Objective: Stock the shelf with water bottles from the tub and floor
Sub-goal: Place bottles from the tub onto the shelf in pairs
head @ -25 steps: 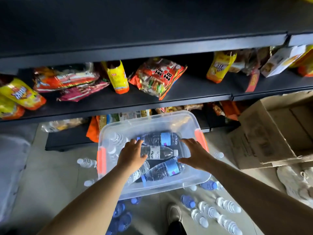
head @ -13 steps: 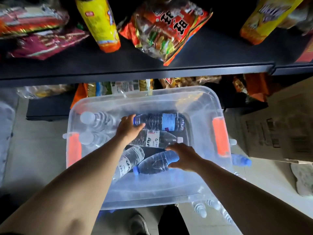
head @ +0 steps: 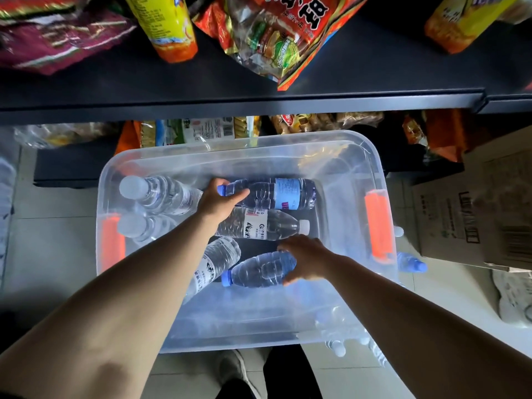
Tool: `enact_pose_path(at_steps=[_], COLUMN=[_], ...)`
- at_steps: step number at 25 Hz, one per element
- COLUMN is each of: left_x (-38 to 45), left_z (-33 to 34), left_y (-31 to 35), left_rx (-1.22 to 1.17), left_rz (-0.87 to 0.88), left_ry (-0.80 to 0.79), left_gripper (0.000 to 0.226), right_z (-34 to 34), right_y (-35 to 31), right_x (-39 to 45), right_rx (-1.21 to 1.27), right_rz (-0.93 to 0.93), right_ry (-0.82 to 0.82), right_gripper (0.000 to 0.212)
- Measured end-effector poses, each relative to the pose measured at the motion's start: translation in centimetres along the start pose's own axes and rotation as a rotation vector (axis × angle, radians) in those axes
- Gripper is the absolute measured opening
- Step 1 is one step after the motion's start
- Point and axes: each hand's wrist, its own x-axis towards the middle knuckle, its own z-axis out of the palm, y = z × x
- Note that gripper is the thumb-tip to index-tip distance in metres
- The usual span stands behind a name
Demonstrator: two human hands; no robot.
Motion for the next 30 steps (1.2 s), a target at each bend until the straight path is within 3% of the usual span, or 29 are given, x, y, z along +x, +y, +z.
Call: enact_pose_path(at_steps=[8,12,15,19,22,27,30], left_x=[-2.6,-2.5,-2.3,-3.5,-4.6,-8.6,-10.3], left_z=[1.9,3.7,4.3,3.8,3.5,2.3,-1.1], left_y=[2.1,3.2,3.4,4.5,5.3,8.9,11.0], left_rx=[-0.367,-0.705,-0.764,-0.787,-0.761,-0.178,-0.094], left_rz=[0.089,-0.119,-0.199,-0.206,-0.019,0.409,0.547], left_ry=[0.167,0.132,0.069,0.024,-0.06,0.047,0.057], left_gripper=[0.043,0.047,0.06,0.023,0.034,0.041,0.041], right_z=[-1.1,-1.3,-1.3,-1.3,-1.4,-2.6,-4.0], right_y=[0.0,0.1,-0.2,-0.4,-0.5,-1.4,-2.7], right_x=[-1.1,-1.7,-1.9,-2.1,-3.1,-5.8,-8.4], right_rx=[-0.026,0.025,0.039,0.076,0.119,0.277,0.389], right_rz=[-0.043,-0.026,-0.045,-0.062,-0.064,-0.079,-0.086], right_ry=[0.032,0.035,0.037,0.047,0.05,0.125,0.234], right_gripper=[0.078,0.077,0.079,0.08,0.08,0.08,0.077])
